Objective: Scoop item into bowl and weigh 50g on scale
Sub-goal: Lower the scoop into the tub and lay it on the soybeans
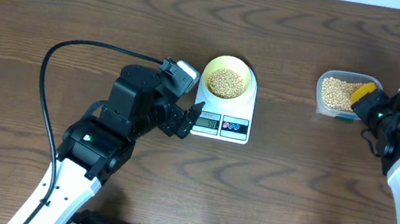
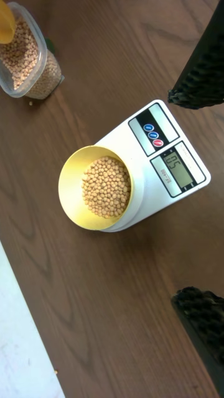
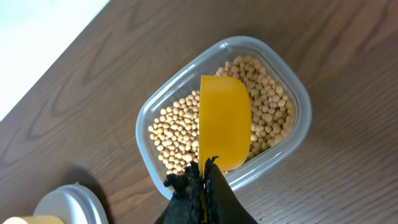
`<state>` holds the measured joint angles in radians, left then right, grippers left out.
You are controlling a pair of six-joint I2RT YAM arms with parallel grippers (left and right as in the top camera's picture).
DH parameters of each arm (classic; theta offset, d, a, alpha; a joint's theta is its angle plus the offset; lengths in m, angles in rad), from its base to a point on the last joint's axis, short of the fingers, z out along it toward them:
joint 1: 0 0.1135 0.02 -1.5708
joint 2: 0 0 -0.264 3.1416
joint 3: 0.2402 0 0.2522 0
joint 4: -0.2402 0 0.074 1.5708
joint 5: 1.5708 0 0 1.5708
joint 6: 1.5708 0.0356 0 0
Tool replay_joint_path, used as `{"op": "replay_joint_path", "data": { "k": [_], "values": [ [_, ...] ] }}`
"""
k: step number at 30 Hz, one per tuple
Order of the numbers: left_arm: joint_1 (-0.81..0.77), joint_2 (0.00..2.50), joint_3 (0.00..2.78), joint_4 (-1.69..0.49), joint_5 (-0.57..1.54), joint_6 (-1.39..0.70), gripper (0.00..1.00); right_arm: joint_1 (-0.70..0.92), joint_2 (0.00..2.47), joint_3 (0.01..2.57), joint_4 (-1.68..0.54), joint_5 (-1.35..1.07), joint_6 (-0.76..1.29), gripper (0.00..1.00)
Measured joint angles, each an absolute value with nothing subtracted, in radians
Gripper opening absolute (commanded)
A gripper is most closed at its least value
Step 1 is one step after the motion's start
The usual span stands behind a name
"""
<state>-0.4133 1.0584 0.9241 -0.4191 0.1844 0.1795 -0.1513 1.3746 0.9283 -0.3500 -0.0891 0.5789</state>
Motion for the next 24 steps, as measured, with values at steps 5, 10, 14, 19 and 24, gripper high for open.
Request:
{"op": "replay_joint_path", "data": {
  "k": [5,10,14,19,24],
  "values": [
    [-0.413,1.058,0.924,-0.419,0.184,0.179,0.94,-0.151,1.451,0.928,-0.331,-0.097,0.637,0.01],
    [-0.413,1.058,0.924,-0.419,0.184,0.179,0.94,-0.151,1.515,0.928,-0.297,-0.132,0.658,0.01],
    [-0.413,1.058,0.924,-0.419,0.184,0.179,0.94,-0.151,1.525,0.928,-0.292,-0.148,0.665,0.1],
    [-0.413,1.058,0.924,-0.419,0.184,0.179,0.94,-0.151,1.531,0.928,-0.303,-0.165,0.673,0.74],
    [-0.413,1.058,0.924,-0.419,0.184,0.179,0.94,-0.151,1.531,0.928,-0.304,-0.168,0.659,0.99]
  ]
}}
